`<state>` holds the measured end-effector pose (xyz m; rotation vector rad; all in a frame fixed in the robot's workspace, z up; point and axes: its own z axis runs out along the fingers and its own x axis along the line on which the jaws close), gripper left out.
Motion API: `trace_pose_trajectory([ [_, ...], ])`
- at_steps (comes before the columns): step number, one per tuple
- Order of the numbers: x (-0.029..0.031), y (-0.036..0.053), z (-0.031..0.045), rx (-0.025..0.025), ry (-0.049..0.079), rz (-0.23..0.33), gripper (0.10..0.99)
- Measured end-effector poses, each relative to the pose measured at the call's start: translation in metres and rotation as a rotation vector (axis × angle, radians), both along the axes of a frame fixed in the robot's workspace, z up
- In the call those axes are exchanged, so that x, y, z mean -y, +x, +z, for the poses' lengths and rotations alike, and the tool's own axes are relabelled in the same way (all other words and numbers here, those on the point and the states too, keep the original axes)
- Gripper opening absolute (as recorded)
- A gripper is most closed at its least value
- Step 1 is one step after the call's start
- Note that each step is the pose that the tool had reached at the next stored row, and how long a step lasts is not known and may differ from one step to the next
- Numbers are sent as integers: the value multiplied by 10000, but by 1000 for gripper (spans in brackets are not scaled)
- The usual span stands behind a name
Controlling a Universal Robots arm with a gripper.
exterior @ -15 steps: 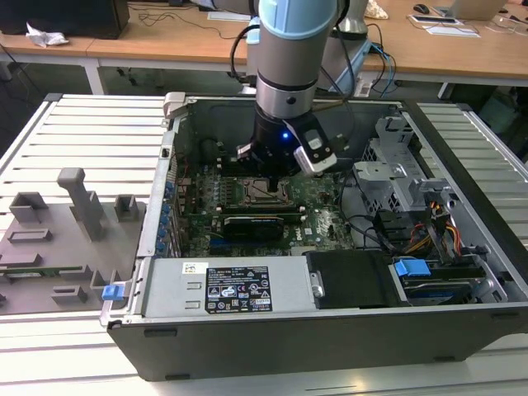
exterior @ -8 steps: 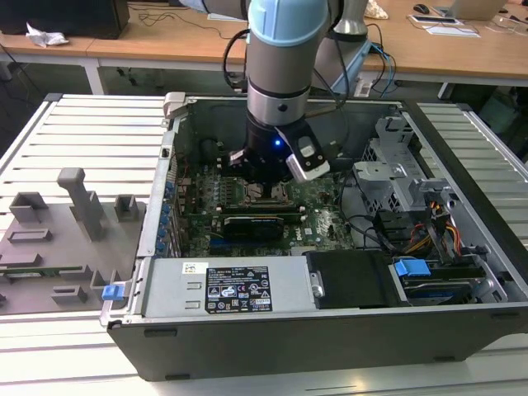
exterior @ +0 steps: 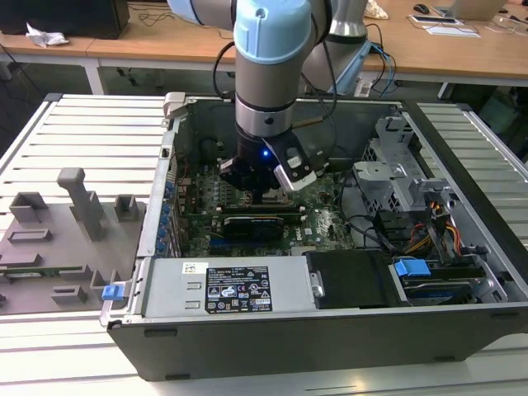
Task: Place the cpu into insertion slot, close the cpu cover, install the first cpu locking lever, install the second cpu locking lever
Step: 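Install the second cpu locking lever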
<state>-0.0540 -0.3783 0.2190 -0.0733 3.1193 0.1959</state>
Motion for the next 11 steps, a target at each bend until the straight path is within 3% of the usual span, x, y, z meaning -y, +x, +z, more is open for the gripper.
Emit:
trace_pose_trajectory([
  [6, 32, -103, -40, 12, 249, 230, 102],
  [8, 54, -122, -54, 12, 385, 306, 102],
  [11, 81, -182, -83, 16, 718, 342, 102],
])
